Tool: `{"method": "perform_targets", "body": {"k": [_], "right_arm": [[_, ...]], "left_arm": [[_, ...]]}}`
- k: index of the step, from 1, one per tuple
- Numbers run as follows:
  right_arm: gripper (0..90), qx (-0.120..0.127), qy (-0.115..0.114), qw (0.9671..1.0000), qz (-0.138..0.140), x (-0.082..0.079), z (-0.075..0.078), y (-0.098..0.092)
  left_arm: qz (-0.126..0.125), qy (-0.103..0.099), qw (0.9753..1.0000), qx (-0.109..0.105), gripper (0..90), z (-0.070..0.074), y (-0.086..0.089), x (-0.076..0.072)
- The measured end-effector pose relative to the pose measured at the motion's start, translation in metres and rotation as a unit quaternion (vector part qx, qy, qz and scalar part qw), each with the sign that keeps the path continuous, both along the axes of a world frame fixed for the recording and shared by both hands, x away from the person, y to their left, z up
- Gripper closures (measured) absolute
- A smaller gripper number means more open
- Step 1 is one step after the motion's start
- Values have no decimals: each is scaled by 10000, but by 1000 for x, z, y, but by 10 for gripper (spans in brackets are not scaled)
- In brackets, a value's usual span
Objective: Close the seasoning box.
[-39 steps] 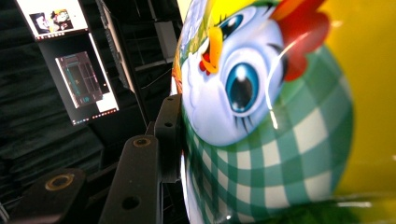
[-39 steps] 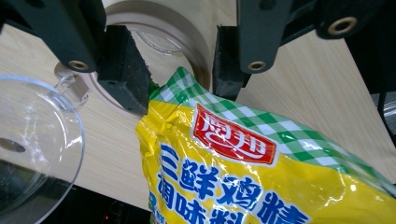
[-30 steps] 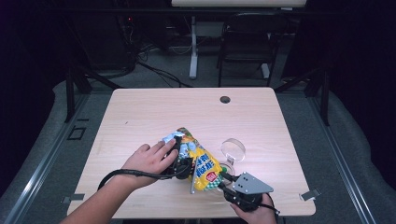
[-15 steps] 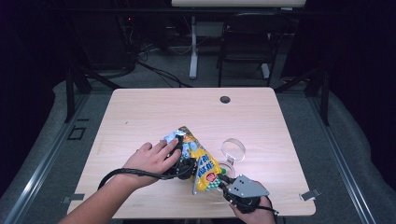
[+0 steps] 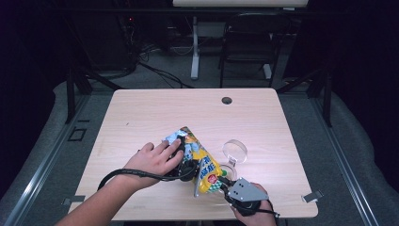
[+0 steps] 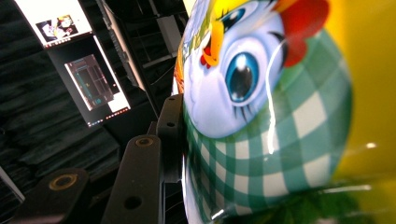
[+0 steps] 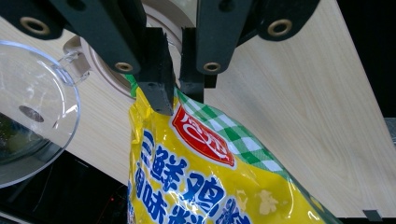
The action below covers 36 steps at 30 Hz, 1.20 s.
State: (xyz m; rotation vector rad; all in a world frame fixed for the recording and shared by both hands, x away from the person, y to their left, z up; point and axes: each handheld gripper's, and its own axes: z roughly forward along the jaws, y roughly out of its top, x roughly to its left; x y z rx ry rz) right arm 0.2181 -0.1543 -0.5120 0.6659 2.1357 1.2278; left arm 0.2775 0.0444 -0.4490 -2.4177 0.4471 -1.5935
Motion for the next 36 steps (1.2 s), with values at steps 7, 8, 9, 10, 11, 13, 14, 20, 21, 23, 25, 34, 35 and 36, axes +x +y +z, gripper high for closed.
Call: {"method": "perform_targets", "body": {"k": [7, 8, 9, 10, 11, 13, 14, 20, 21, 23, 25, 34, 35, 36], "right_arm": [[871, 10, -56, 10000, -60, -1, 1, -1], [873, 12, -60, 10000, -68, -1, 1, -1], [878, 25, -53, 10000, -72, -1, 1, -1], [881, 61, -58, 9999, -80, -1, 1, -1], [884, 69, -62, 9999, -86, -1, 1, 0], [887, 89, -52, 9999, -67, -1, 0, 0], [887, 89, -52, 9999, -67, -1, 0, 0], [895, 164, 17, 9998, -68, -1, -1, 0], [895, 174, 13, 9998, -80, -1, -2, 0], [897, 206, 43, 9997, -80, -1, -2, 0], [899, 206, 66, 9997, -93, -1, -2, 0], [900, 234, 90, 9996, -96, -1, -2, 0], [900, 248, 96, 9996, -101, 0, -2, 0], [900, 239, 92, 9996, -96, 0, -2, 0]], "left_arm": [[2, 1, 10000, 21, 643, 3, -2, 0], [7, 0, 10000, 12, 644, 3, -2, 0], [4, -2, 10000, 13, 644, 4, -2, 0], [-11, -20, 10000, 18, 645, 4, -2, -1], [-9, 2, 10000, 28, 646, 4, -2, -1], [-10, 9, 10000, 35, 646, 5, -2, -1], [-24, 0, 10000, 36, 646, 5, -2, -1], [-73, -28, 9999, 85, 647, 5, -2, -1], [-49, 22, 9999, 90, 647, 6, -3, -2], [-47, 3, 9999, 100, 646, 5, -3, -2], [-42, 5, 9999, 114, 647, 5, -3, -2], [-91, -60, 9998, 158, 647, 5, -4, -2], [-95, -58, 9998, 174, 647, 6, -5, -2], [-95, -58, 9998, 174, 647, 6, -5, -2]]}}
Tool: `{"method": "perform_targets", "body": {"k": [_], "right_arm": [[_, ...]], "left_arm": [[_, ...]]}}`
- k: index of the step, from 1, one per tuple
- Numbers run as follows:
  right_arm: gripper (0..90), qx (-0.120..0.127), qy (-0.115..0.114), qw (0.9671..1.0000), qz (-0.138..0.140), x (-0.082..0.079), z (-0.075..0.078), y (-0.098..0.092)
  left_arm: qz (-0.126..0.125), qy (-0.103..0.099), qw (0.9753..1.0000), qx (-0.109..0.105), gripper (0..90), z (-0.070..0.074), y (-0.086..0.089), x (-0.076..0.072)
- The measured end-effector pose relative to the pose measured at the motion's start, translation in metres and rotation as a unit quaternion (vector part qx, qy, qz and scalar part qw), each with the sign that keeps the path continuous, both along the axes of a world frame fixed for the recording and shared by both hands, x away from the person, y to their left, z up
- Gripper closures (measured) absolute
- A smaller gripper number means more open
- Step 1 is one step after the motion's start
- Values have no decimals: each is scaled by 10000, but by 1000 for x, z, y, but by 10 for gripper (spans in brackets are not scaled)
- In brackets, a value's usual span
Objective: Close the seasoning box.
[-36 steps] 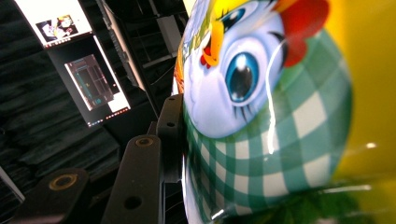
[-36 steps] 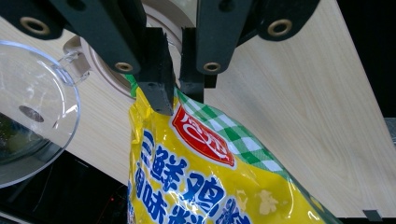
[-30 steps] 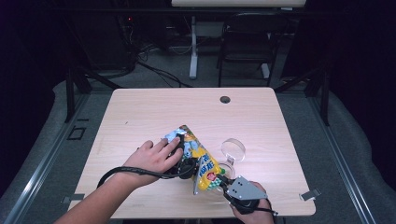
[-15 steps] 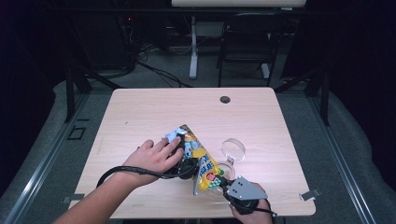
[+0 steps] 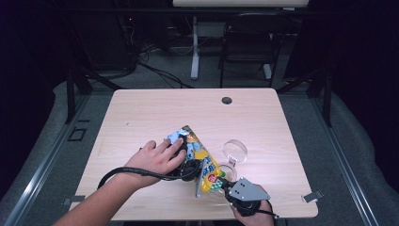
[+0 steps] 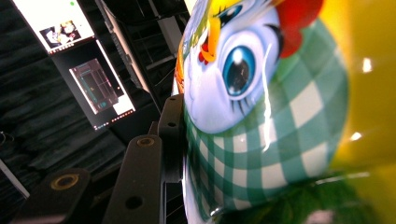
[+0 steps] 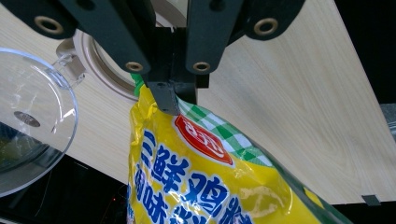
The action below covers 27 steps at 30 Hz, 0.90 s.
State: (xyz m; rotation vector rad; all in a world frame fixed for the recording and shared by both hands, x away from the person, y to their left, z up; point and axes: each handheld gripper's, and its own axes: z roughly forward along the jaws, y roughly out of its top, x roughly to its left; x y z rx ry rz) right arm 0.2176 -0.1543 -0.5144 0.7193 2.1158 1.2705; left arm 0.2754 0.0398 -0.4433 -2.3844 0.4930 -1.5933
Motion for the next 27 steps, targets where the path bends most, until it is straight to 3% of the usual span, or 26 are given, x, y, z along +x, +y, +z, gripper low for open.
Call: {"method": "perform_targets", "body": {"k": [27], "right_arm": [[900, 99, 30, 9999, -18, 0, -1, -1]], "left_arm": [[-41, -95, 9999, 81, 648, 1, -3, -2]]}}
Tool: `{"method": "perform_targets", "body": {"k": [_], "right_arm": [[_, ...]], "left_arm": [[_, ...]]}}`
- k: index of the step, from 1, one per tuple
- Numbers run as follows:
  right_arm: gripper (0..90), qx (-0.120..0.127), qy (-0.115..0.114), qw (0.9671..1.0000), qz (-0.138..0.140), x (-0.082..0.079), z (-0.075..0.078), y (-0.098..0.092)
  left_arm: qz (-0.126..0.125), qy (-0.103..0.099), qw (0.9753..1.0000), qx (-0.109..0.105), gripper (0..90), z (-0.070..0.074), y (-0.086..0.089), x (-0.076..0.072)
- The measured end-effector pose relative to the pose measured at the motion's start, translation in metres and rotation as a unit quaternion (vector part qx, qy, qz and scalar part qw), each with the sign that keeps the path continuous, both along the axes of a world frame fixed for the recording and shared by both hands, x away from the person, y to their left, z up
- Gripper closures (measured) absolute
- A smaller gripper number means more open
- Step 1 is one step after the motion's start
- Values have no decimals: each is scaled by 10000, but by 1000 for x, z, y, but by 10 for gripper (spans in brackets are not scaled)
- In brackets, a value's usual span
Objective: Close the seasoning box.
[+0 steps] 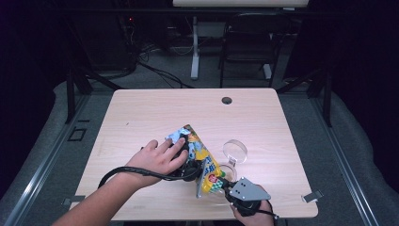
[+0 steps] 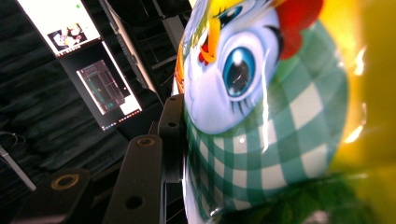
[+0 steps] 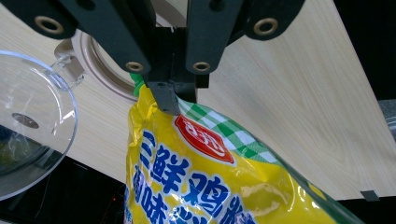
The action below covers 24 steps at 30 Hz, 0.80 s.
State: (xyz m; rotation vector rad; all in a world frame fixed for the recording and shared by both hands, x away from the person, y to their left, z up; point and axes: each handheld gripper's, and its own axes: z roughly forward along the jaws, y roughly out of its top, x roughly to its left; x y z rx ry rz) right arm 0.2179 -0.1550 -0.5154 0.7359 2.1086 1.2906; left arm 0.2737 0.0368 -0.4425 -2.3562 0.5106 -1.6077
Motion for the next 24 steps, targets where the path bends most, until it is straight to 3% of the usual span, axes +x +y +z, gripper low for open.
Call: {"method": "perform_targets", "body": {"k": [24], "right_arm": [[900, 39, 5, 10000, 3, 0, 0, -1]], "left_arm": [[-105, -129, 9997, 167, 649, 4, -5, -3]]}}
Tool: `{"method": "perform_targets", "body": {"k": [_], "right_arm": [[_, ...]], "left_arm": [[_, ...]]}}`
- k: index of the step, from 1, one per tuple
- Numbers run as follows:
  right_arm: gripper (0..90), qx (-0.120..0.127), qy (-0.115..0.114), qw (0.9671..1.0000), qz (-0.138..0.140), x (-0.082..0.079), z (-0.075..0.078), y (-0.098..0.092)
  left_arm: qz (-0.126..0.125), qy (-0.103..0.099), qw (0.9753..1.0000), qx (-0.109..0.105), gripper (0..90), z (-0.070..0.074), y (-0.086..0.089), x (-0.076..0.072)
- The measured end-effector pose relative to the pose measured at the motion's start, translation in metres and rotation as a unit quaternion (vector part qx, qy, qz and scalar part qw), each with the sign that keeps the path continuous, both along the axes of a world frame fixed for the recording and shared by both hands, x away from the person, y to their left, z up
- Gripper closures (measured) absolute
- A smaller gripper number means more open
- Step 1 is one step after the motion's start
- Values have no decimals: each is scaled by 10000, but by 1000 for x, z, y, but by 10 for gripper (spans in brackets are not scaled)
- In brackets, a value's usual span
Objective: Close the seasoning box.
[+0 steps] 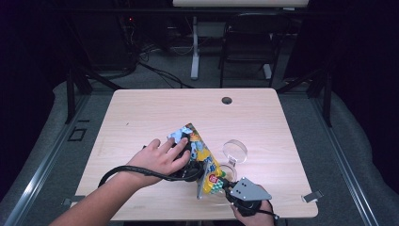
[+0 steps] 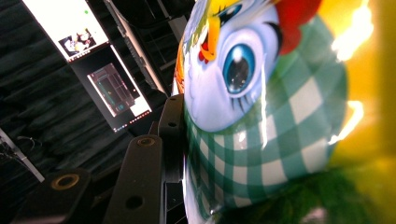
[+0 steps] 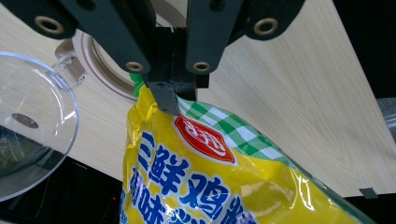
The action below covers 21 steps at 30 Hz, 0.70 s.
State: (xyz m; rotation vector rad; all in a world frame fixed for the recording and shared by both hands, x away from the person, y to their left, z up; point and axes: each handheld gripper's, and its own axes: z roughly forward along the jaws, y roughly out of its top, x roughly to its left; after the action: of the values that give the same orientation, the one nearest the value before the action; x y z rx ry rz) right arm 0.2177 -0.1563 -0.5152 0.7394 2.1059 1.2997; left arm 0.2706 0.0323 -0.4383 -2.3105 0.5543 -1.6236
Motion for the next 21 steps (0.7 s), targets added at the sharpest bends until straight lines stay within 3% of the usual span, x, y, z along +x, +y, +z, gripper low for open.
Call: {"method": "perform_targets", "body": {"k": [21], "right_arm": [[900, 11, 19, 10000, -23, 0, 0, -3]], "left_arm": [[-89, -56, 9999, 116, 664, 4, -5, -2]]}}
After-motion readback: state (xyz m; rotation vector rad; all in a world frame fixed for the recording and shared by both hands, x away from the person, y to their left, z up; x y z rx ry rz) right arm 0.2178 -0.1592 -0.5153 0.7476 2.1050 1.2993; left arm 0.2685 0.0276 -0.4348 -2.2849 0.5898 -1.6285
